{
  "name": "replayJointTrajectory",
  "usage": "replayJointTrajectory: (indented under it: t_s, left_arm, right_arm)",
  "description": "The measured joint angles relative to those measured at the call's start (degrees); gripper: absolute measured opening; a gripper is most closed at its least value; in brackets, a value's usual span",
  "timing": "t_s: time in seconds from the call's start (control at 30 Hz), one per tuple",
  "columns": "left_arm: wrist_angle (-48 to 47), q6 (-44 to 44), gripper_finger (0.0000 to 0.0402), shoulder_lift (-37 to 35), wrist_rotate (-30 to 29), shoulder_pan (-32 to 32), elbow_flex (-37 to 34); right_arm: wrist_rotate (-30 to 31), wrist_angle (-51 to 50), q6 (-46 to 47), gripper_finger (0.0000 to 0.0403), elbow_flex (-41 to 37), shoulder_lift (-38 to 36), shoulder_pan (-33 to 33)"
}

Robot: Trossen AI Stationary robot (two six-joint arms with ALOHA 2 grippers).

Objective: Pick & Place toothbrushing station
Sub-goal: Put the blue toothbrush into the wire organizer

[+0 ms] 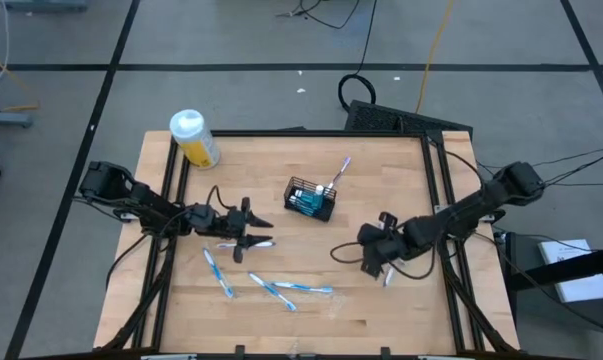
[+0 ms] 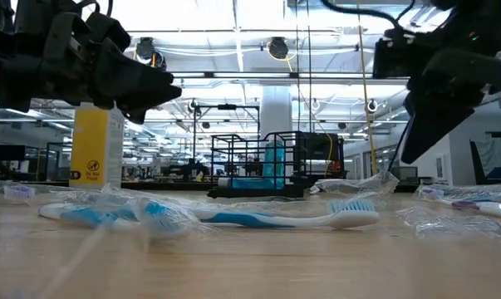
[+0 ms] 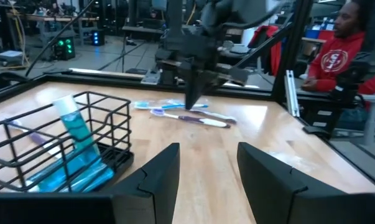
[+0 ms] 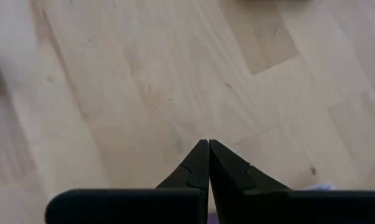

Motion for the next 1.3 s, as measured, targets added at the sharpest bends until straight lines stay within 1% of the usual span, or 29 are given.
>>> replayJointTrajectory:
  t_s: [0.2,0.3,0.43,0.57,0.7,0.8,0.93,1.13,1.3]
  left_arm:
    - [0.3,-0.1,0.0168,0.0,0.0,-1.2,0.0]
    - [0.0,-0.1,0.0168,0.0,0.0,-1.8,0.0]
    - [0.0,0.8,0.0168,0.0,0.0,-2.5,0.0]
    - [0.0,1.6,0.0168,0.0,-0.1,-2.9,0.0]
    - [0.0,2.0,0.0168,0.0,-0.1,-2.9,0.0]
    - [0.0,2.7,0.0168,0.0,-0.1,-2.9,0.0]
    - [0.0,2.9,0.0168,0.0,-0.1,-2.9,0.0]
    - [0.0,3.0,0.0168,0.0,-0.1,-2.9,0.0]
    - [0.0,3.0,0.0168,0.0,-0.1,-2.9,0.0]
  right_arm:
    - [-10.8,-0.9,-7.1,0.0001,0.0,-0.2,-8.2]
    - [-15.4,-1.1,-7.9,0.0013,0.0,-0.2,-12.4]
    - [-18.4,-1.5,-9.8,0.0057,0.0,-0.2,-16.8]
    - [-22.9,-1.4,-11.6,0.0120,0.0,-0.2,-20.4]
    - [-23.3,-5.0,-11.5,0.0173,0.0,-0.2,-23.1]
    - [-23.2,-9.1,-11.7,0.0193,0.0,-0.2,-24.8]
    - [-22.7,-11.1,-12.8,0.0197,0.0,-0.2,-26.8]
    - [-20.0,-12.6,-14.4,0.0184,0.1,-0.2,-28.9]
    - [-18.5,-17.7,-14.5,0.0183,0.1,-0.2,-29.7]
